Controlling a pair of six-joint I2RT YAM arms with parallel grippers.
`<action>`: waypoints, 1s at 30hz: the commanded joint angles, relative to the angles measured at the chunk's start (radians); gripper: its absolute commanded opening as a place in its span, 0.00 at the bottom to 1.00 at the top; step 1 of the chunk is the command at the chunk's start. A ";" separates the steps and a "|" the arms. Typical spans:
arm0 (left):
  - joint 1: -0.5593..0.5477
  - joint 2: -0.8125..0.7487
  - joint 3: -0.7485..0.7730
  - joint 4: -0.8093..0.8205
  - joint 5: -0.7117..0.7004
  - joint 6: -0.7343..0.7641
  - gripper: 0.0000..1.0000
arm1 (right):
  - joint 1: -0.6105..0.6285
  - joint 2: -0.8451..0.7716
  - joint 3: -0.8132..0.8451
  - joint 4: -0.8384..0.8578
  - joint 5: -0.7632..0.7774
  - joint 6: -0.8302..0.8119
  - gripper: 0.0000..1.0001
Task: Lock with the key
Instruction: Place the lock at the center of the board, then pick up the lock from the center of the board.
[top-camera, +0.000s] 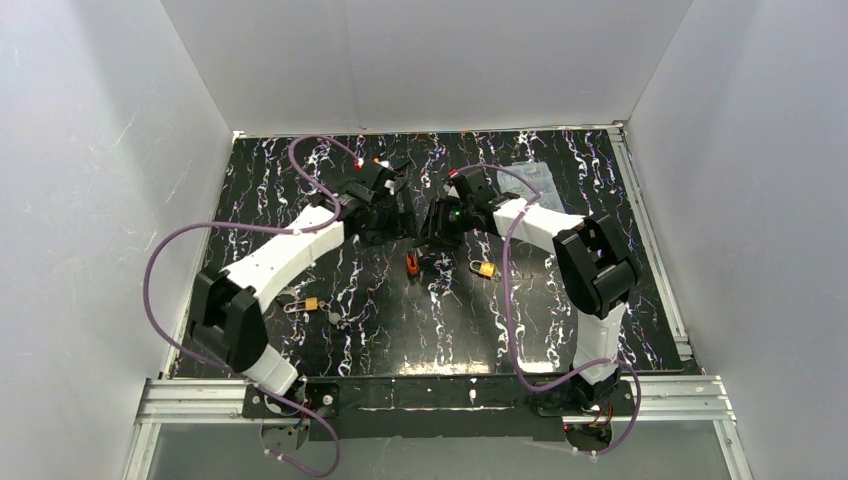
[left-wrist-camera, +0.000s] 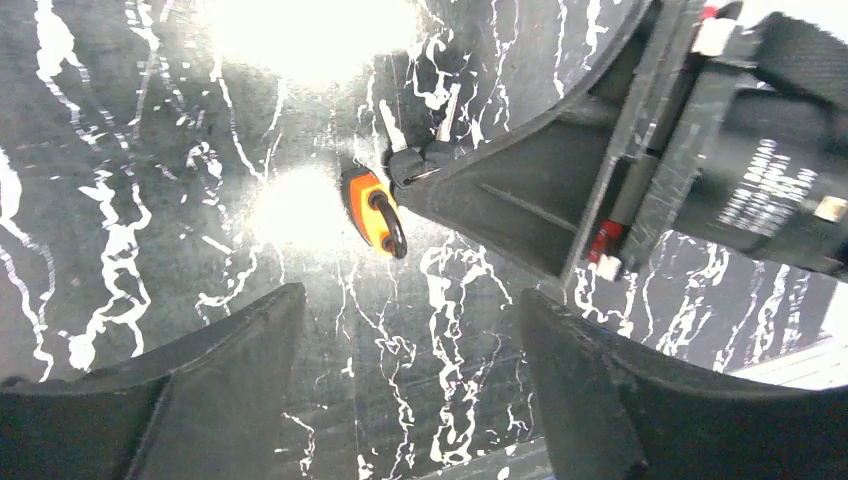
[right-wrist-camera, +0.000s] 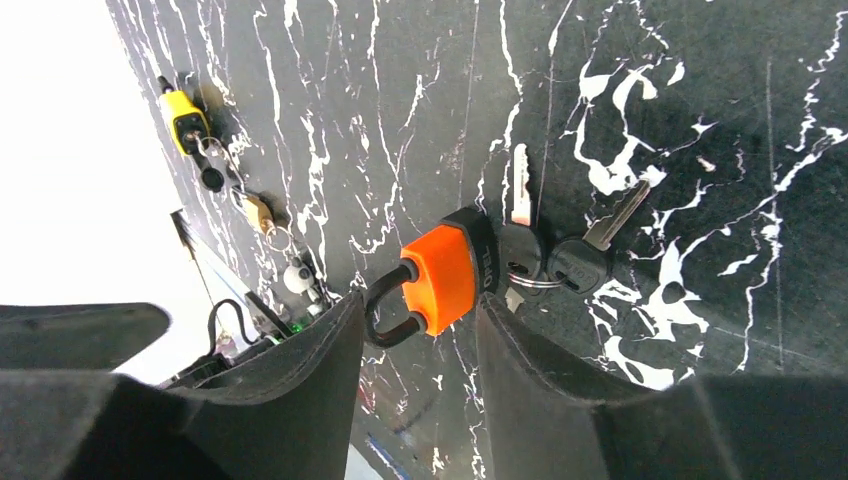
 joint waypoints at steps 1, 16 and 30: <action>0.047 -0.165 -0.015 -0.151 -0.144 -0.084 0.83 | 0.004 -0.111 0.015 -0.004 0.008 -0.004 0.54; 0.385 -0.531 -0.396 -0.311 -0.186 -0.249 0.83 | 0.005 -0.410 -0.198 -0.009 0.106 -0.015 0.55; 0.580 -0.431 -0.510 -0.186 -0.215 -0.347 0.77 | 0.010 -0.575 -0.309 -0.007 0.068 -0.047 0.56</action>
